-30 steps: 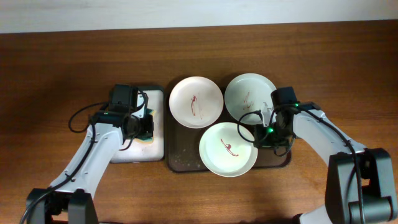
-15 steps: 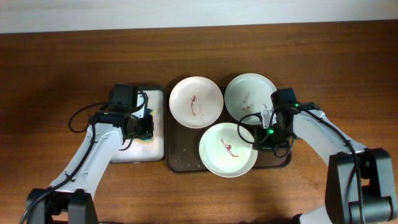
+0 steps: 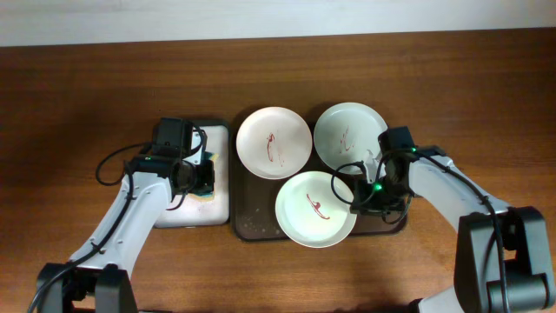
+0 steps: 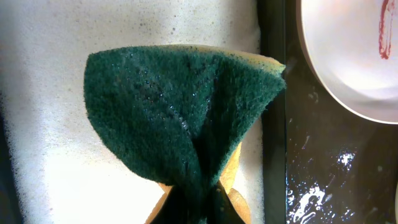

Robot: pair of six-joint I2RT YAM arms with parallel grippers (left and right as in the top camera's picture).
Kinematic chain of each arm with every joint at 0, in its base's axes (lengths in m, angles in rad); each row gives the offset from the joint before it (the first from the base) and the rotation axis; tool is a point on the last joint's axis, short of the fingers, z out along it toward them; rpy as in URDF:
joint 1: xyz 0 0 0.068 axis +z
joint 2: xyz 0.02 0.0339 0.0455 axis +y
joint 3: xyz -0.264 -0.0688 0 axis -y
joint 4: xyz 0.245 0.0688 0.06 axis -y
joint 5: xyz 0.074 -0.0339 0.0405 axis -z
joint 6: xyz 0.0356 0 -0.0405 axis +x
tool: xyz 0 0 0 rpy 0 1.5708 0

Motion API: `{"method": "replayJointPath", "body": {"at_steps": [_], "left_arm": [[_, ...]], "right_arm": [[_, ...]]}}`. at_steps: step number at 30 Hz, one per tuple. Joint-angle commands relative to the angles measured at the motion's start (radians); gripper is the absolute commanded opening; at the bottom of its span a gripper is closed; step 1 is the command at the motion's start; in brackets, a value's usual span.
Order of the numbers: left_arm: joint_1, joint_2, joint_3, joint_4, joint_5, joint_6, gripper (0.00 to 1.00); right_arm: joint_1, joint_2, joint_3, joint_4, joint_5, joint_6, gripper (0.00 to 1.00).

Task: Clean dirty plates on tray and stack at the side
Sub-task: 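Grasp the sponge with the left gripper and the white plate rim with the right, then scrub the white plate with the sponge held in the left gripper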

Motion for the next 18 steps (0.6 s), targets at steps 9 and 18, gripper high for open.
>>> {"method": "replayJointPath", "body": {"at_steps": [9,18], "left_arm": [[0.001,-0.006,0.012,0.001,0.114,-0.013,0.00],[-0.133,-0.006,0.012,0.054,0.270,-0.013,0.00]], "right_arm": [[0.006,0.008,-0.034,0.059,-0.032,0.006,0.04],[0.006,0.008,-0.034,0.108,-0.087,0.043,0.04]]}}
